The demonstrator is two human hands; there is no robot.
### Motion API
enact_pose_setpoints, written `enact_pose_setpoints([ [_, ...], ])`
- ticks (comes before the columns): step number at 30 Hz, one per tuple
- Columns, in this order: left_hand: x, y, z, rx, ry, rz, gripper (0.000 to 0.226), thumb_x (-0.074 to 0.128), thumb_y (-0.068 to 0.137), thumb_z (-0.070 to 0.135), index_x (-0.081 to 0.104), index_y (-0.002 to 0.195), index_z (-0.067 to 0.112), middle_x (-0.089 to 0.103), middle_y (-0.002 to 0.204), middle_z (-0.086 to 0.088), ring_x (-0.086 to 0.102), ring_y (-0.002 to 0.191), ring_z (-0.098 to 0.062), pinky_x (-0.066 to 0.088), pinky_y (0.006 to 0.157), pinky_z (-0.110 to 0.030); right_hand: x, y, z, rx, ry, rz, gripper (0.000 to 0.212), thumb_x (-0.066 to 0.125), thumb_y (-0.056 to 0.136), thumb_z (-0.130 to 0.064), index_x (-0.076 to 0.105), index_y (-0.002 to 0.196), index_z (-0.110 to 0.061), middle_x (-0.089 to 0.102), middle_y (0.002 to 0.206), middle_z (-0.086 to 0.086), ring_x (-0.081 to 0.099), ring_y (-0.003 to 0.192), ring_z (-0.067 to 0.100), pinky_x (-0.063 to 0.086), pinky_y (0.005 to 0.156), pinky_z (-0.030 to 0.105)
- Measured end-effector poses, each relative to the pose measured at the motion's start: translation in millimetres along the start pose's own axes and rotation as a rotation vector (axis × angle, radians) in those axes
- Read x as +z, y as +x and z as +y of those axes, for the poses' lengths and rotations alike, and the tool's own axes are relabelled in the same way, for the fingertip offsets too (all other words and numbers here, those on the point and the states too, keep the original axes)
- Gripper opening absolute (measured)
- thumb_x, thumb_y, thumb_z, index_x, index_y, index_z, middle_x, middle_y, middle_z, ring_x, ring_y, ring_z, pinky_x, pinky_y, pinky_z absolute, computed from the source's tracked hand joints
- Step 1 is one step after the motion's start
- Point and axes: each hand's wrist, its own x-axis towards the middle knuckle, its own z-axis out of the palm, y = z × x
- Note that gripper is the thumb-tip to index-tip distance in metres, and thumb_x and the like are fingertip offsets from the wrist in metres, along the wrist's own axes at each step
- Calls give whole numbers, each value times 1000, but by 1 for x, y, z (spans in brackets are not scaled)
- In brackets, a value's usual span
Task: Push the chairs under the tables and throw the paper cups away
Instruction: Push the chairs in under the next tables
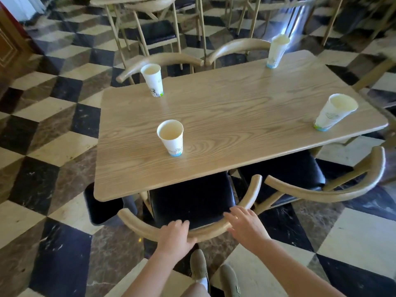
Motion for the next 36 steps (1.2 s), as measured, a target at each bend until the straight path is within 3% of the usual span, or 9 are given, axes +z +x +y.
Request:
enact_pose_setpoints([
  [4, -16, 9, 24, 110, -36, 131, 36, 46, 91, 44, 55, 115, 19, 63, 105, 3, 58, 94, -13, 48, 81, -28, -23, -11, -1, 61, -99, 48, 29, 89, 50, -26, 70, 71, -16, 64, 71, 0, 64, 69, 23, 56, 60, 39],
  [6, -23, 12, 43, 151, -42, 167, 33, 46, 90, 43, 58, 110, 19, 64, 98, 3, 59, 88, -14, 49, 75, -28, -35, -21, 7, 123, -109, 75, 28, 85, 59, -32, 70, 77, -18, 67, 73, -1, 64, 71, 21, 55, 65, 39],
  [9, -34, 15, 75, 217, -32, 223, 30, 49, 88, 40, 62, 102, 16, 64, 88, -1, 60, 79, -19, 49, 67, -32, -57, -42, 26, 178, -127, 88, 23, 63, 83, -36, 66, 97, -18, 67, 90, 1, 61, 88, 23, 48, 81, 40],
  [12, -40, 15, 116, 285, -21, 281, 25, 56, 83, 35, 64, 94, 14, 63, 78, -2, 60, 69, -21, 48, 61, -34, -78, -75, 52, 218, -150, 151, 23, 53, 89, -34, 65, 101, -18, 65, 96, 3, 59, 95, 25, 44, 86, 39],
  [17, -31, 8, 213, 358, -89, 435, 37, 66, 77, 32, 62, 107, 11, 66, 94, -5, 62, 85, -23, 52, 72, -39, -97, -154, 104, 329, -133, 206, 27, 76, 69, -31, 71, 90, -14, 69, 81, 6, 65, 80, 27, 54, 76, 43],
  [21, -15, -5, 290, 389, -150, 466, 44, 62, 80, 35, 58, 116, 10, 65, 99, -5, 61, 92, -23, 50, 78, -41, -104, -224, 141, 400, -180, 212, 31, 66, 79, -36, 66, 104, -18, 68, 97, 4, 62, 91, 25, 49, 82, 40],
  [26, -10, -21, 371, 459, -117, 493, 44, 58, 84, 38, 57, 119, 11, 64, 107, -7, 58, 99, -23, 48, 84, -44, -112, -292, 185, 476, -158, 250, 33, 67, 80, -38, 64, 106, -17, 67, 103, 6, 61, 96, 26, 49, 86, 42],
  [32, -14, -13, 440, 546, -74, 505, 44, 58, 85, 40, 58, 117, 11, 66, 106, -8, 59, 99, -24, 47, 85, -46, -119, -325, 234, 538, -90, 311, 39, 54, 89, -39, 54, 122, -19, 58, 119, 5, 51, 111, 25, 39, 95, 39],
  [36, -21, 19, 481, 565, -84, 491, 52, 40, 86, 48, 58, 116, 10, 66, 106, -8, 60, 98, -25, 46, 85, -45, -128, -325, 277, 568, -68, 329, 40, 52, 90, -40, 52, 124, -19, 56, 121, 5, 48, 113, 24, 36, 97, 39],
])
